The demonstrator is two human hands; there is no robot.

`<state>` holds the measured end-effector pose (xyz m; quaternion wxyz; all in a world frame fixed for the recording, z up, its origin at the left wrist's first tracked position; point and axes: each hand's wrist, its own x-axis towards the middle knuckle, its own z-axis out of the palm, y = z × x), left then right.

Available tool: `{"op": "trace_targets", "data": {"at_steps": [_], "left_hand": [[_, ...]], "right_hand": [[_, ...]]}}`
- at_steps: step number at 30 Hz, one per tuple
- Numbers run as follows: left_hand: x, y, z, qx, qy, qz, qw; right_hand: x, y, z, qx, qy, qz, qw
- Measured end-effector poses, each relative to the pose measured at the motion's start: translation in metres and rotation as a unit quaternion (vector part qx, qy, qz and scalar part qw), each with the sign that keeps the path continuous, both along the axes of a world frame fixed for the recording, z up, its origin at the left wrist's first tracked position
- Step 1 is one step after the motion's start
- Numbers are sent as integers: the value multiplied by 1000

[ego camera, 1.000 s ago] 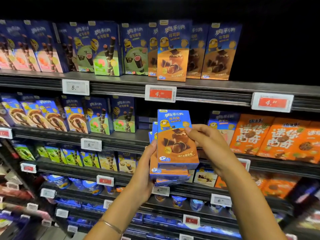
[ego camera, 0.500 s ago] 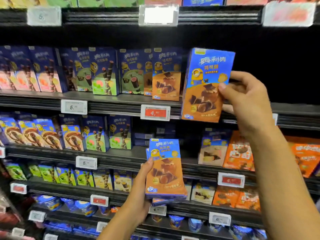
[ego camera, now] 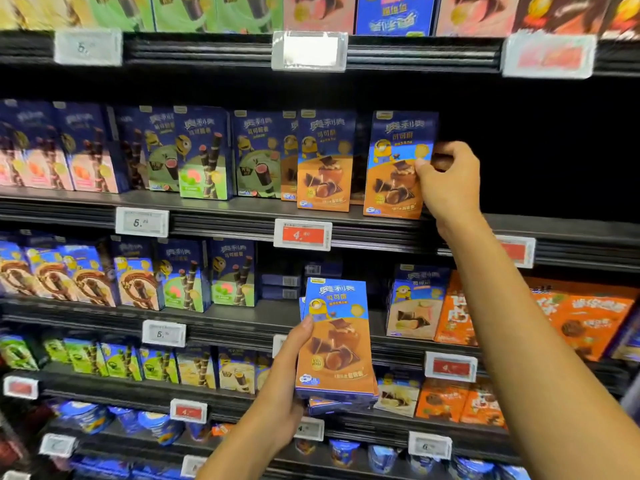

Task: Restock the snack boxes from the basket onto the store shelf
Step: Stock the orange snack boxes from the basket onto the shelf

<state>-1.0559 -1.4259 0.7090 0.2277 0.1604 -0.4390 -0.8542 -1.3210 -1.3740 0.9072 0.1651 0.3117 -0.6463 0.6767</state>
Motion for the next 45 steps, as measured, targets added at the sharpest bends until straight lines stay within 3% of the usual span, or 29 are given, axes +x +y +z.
{"op": "trace_targets", "data": {"at_steps": [6, 28, 30, 34, 38, 41, 45], "left_hand": [[0, -1, -4, 4, -7, 8, 1000], [3, -5, -6, -5, -12, 5, 1000], [3, -4, -5, -6, -7, 6, 1000], [-1, -3, -3, -14, 3, 4, 1000], [-6, 1, 2, -28, -1, 11, 1000], [-10, 5, 2, -41, -12, 30, 999], [-12, 8, -4, -48, -3, 38, 998]], "right_hand": [[-2, -11, -4, 31, 37, -52, 997], [8, -50, -1, 128, 58, -92, 986], [20, -33, -3, 110, 64, -87, 988], [78, 17, -35, -13, 106, -8, 994], [129, 43, -101, 65, 40, 93, 993], [141, 52, -139, 175, -10, 69, 982], [138, 61, -151, 205, -99, 95, 969]]}}
